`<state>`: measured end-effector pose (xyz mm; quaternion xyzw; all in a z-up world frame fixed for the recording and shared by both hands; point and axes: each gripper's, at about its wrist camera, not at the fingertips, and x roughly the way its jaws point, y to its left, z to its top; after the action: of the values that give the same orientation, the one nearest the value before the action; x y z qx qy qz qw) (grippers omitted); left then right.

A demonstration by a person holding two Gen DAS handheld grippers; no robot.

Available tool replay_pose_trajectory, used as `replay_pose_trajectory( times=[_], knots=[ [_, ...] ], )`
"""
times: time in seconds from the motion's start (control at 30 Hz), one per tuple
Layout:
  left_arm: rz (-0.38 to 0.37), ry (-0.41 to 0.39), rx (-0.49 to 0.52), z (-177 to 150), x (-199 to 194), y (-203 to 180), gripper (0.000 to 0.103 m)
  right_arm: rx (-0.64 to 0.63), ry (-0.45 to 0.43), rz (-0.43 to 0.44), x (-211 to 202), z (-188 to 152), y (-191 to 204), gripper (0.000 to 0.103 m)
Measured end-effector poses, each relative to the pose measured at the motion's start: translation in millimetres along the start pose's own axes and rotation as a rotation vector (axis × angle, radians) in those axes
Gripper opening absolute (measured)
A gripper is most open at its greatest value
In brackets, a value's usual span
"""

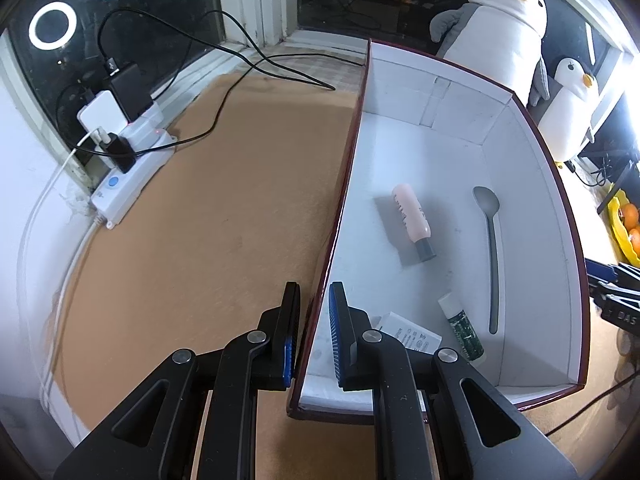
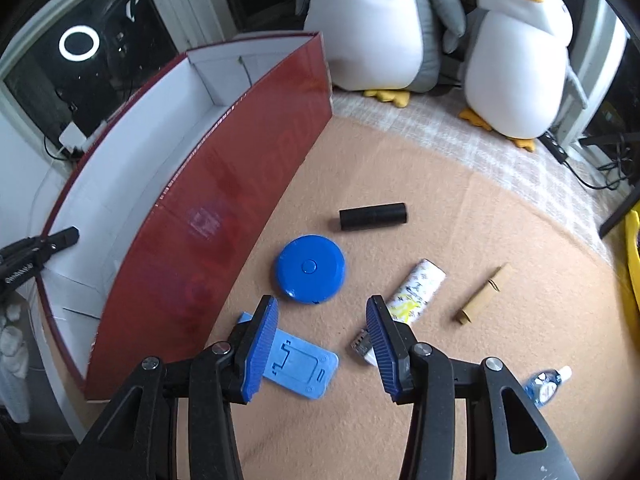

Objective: Organize rigid objects
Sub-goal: 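Move the right gripper to the blue round tape measure and grasp it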

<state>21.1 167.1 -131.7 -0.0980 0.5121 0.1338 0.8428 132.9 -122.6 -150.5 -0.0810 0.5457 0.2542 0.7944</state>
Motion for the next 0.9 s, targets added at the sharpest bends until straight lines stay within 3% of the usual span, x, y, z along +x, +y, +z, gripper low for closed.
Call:
replay_pose_trajectory(
  times=[0.23, 0.5, 0.9],
  knots=[
    [0.022, 0.000, -0.005, -1.6, -2.7, -0.2, 0.012, -0.051, 0.040, 0.002, 28.1, 9.2, 8.1, 0.050],
    [0.040, 0.003, -0.005, -0.8, -2.6, -2.0, 0.012, -0.067, 0.075, -0.021, 51.0, 13.3, 9.6, 0.050],
    [0.036, 0.005, -0.013, -1.3, -0.3, 0.5, 0.012, -0.077, 0.066, -0.047, 52.5, 13.5, 11.7, 0.046]
  ],
)
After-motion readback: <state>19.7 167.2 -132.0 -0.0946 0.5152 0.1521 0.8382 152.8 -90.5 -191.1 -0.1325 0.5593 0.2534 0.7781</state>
